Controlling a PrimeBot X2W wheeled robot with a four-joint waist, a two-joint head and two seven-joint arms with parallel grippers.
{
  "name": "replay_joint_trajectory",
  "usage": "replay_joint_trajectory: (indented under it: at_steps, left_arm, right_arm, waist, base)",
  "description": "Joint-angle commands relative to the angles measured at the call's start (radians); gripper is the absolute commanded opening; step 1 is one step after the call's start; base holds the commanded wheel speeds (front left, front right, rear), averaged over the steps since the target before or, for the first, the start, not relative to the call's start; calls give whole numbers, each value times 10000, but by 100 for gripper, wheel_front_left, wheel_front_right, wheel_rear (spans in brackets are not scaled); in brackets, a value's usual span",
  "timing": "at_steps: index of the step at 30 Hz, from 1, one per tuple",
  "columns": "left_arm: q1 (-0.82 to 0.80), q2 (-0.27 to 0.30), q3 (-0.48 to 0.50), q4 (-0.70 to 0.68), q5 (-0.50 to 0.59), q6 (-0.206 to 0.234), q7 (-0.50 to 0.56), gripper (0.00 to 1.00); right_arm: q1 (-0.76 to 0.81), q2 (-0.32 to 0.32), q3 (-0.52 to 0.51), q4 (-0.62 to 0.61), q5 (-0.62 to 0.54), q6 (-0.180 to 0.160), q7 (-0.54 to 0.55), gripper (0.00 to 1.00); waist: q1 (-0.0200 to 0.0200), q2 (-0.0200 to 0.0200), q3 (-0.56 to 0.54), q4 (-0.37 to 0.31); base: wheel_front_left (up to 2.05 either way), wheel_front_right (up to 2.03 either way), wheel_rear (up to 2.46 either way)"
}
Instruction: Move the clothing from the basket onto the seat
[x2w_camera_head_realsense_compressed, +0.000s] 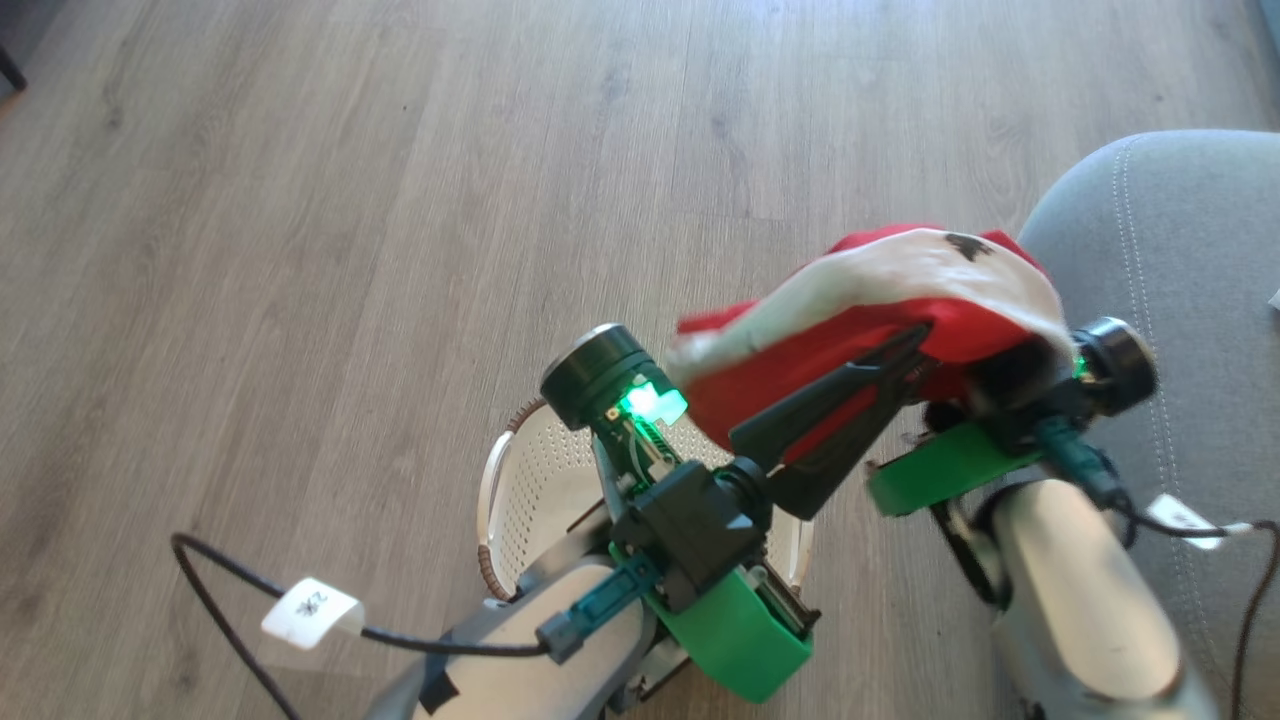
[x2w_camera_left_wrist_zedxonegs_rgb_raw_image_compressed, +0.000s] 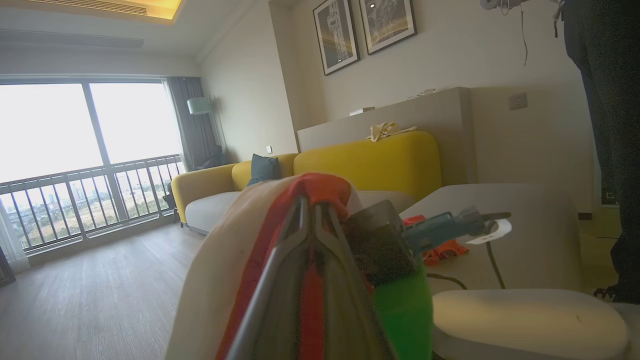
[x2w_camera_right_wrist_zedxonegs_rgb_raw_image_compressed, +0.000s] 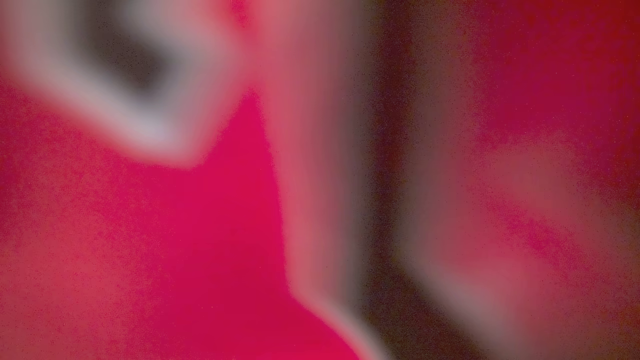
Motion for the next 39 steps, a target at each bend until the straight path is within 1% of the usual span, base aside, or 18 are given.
replay_joint_trajectory:
  at_steps: [1,4,6,8,15,20,26,28,29,32,35,36,37,38,39]
  left_arm:
    - [-145,30,489,-249,-10,58,-45,0]
    - [-103,30,546,-217,-24,43,-45,0]
    - [-56,30,593,-166,-31,39,-45,0]
    - [-31,30,620,-132,-27,37,-45,0]
    - [121,30,761,236,64,46,-45,0]
    - [135,30,843,405,108,45,-45,0]
    - [75,30,899,746,130,38,-46,0]
    - [56,30,912,849,125,30,-46,0]
    - [49,30,913,971,126,9,-46,0]
    - [47,30,905,1131,131,-28,-46,0]
    - [48,30,896,1207,121,-52,-46,0]
    - [49,30,885,1245,122,-63,-46,34]
    - [43,30,880,1265,134,-65,-46,65]
    - [34,30,882,1269,148,-56,-46,100]
    - [29,30,886,1266,157,-45,-46,100]
  right_arm:
    - [16,156,-244,-398,300,-4,-19,0]
    - [82,167,-634,-449,725,-4,-19,0]
    - [115,169,-756,-486,1110,-4,-19,0]
    - [122,170,-778,-509,1244,-4,-19,0]
    - [202,172,-304,-688,2320,-4,-19,0]
    - [171,172,-372,-1023,2925,-4,-19,0]
    - [21,173,-187,-1307,3608,-4,-19,0]
    - [1,173,-190,-1384,3952,-4,-19,0]
    - [-14,173,-220,-1466,4305,-4,-19,0]
    - [-30,173,-311,-1551,4755,-4,-19,0]
    - [-57,171,-348,-1540,4916,-4,-19,0]
    - [-59,146,-353,-1513,4935,-4,-19,0]
    - [-64,116,-358,-1492,4941,-4,-19,0]
    - [-70,91,-371,-1476,4941,-4,-19,0]
    - [-76,68,-387,-1464,4931,-4,-19,0]
  waist:
    - [0,-1,-35,19]
    - [0,-1,-90,43]
    - [0,-1,-141,39]
    - [0,-1,-166,32]
    - [0,-1,-250,-49]
    - [0,-1,-133,-139]
    - [0,-1,20,-198]
    - [0,-1,53,-213]
    - [0,-1,75,-231]
    - [0,-1,93,-261]
    - [0,-1,121,-280]
    - [0,-1,128,-279]
    - [0,-1,136,-276]
    - [0,-1,145,-272]
    - [0,-1,155,-267]
  base:
    - [0,0,0]
    - [0,0,0]
    - [0,0,0]
    - [0,0,0]
    - [0,0,0]
    - [0,0,0]
    - [0,0,0]
    - [0,0,0]
    - [0,0,0]
    - [0,0,0]
    - [0,0,0]
    - [0,0,0]
    - [0,0,0]
    - [0,0,0]
    - [0,0,0]
